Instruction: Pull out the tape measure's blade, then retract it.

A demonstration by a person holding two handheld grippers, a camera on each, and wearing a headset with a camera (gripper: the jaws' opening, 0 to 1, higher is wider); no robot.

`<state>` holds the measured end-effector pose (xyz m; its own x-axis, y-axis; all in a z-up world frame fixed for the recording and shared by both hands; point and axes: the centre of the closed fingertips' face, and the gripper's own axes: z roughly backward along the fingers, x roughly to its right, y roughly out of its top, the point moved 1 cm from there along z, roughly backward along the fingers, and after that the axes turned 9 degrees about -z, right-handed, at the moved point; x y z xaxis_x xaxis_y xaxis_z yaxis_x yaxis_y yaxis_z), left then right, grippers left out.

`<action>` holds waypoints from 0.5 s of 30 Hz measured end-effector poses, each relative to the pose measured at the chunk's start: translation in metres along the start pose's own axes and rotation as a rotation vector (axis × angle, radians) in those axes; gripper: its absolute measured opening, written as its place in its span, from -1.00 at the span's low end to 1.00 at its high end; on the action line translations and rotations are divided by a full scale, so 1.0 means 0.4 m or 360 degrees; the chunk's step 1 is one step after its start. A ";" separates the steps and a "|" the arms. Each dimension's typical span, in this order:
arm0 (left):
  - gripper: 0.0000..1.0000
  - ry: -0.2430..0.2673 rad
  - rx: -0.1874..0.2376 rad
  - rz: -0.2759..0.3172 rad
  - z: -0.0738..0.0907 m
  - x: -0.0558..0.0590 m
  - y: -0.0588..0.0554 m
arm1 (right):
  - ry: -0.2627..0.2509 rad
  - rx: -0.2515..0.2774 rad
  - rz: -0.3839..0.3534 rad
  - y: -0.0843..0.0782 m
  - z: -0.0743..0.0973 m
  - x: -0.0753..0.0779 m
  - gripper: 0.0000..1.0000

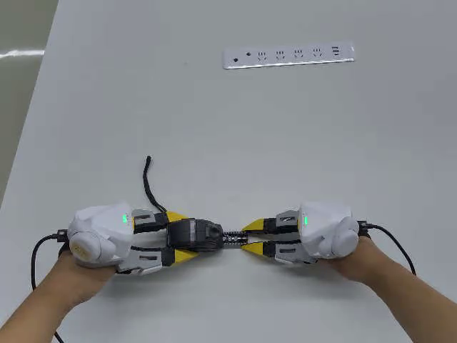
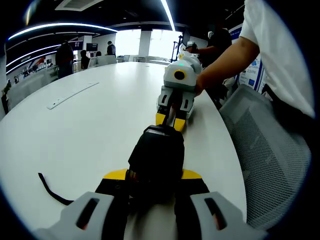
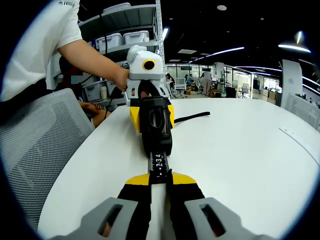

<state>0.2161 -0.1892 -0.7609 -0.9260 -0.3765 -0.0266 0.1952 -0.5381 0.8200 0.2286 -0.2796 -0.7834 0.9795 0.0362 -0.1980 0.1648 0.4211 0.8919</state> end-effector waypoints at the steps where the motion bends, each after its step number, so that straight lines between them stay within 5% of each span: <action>1: -0.39 0.0000 0.0000 0.0000 0.000 0.000 0.000 | 0.0000 -0.0002 0.0000 -0.001 0.002 0.000 -0.77; 15: -0.38 0.0002 -0.0004 0.0001 -0.002 0.000 -0.001 | -0.0031 -0.0009 -0.0007 -0.024 0.060 0.007 -0.77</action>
<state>0.2163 -0.1894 -0.7617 -0.9256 -0.3776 -0.0270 0.1963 -0.5398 0.8186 0.2326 -0.3053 -0.7830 0.9809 0.0170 -0.1939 0.1683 0.4266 0.8886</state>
